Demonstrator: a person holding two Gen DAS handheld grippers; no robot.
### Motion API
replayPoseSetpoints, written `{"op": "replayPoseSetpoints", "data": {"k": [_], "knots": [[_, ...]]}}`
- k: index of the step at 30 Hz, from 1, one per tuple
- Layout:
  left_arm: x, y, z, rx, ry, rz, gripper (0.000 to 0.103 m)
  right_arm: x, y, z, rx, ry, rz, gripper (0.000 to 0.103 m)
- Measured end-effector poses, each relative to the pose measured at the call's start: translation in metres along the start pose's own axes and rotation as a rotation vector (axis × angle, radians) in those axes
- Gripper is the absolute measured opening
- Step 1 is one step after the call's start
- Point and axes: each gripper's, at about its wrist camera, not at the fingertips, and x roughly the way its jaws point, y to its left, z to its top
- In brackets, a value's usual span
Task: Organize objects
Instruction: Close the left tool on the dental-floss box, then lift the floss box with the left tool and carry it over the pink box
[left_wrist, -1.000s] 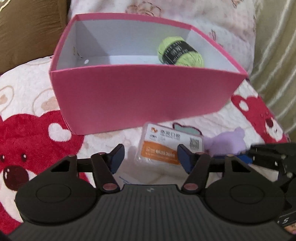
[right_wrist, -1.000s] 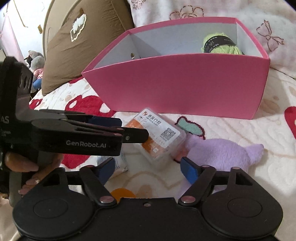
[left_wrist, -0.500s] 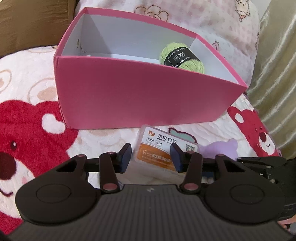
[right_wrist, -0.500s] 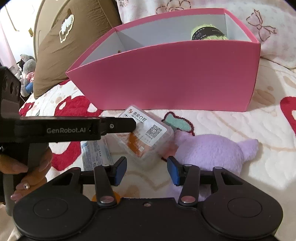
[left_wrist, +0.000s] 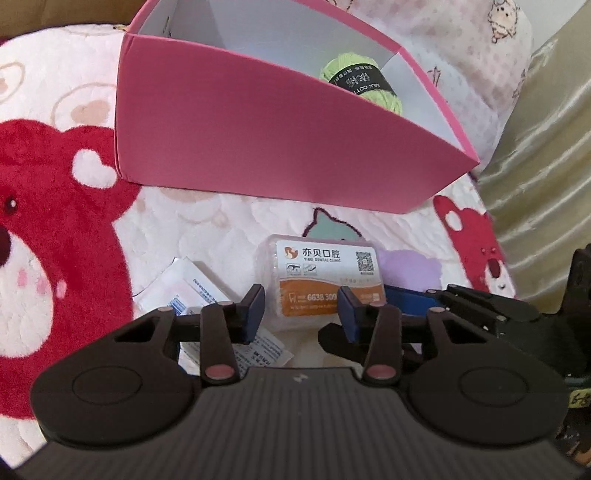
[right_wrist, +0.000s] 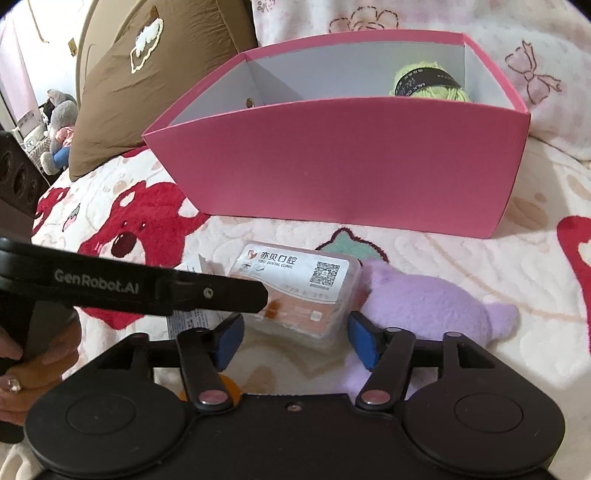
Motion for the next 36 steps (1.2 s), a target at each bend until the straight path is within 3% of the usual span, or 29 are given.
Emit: {"op": "replayPoseSetpoints", "data": {"k": [8, 14, 21, 26, 32, 36], "knots": [[0.005, 0.001, -0.004, -0.041, -0.001, -0.007, 0.040, 0.006, 0.004, -0.004, -0.011, -0.030, -0.026, 0.081], [0.007, -0.008, -0.011, -0.005, -0.006, -0.008, 0.040, 0.012, 0.010, -0.007, -0.077, -0.054, -0.070, 0.091], [0.007, -0.005, -0.011, -0.029, -0.021, -0.015, 0.042, 0.013, 0.009, -0.007, -0.100, -0.047, -0.075, 0.092], [0.008, -0.012, -0.017, 0.026, -0.054, -0.001, 0.044, 0.017, 0.014, -0.006, -0.156, -0.020, -0.112, 0.090], [0.008, -0.009, -0.017, 0.019, -0.062, -0.010, 0.044, 0.020, 0.015, -0.009, -0.173, -0.036, -0.118, 0.091], [0.007, -0.013, -0.023, 0.037, -0.091, -0.002, 0.044, 0.019, 0.020, -0.018, -0.275, -0.059, -0.142, 0.090]]}}
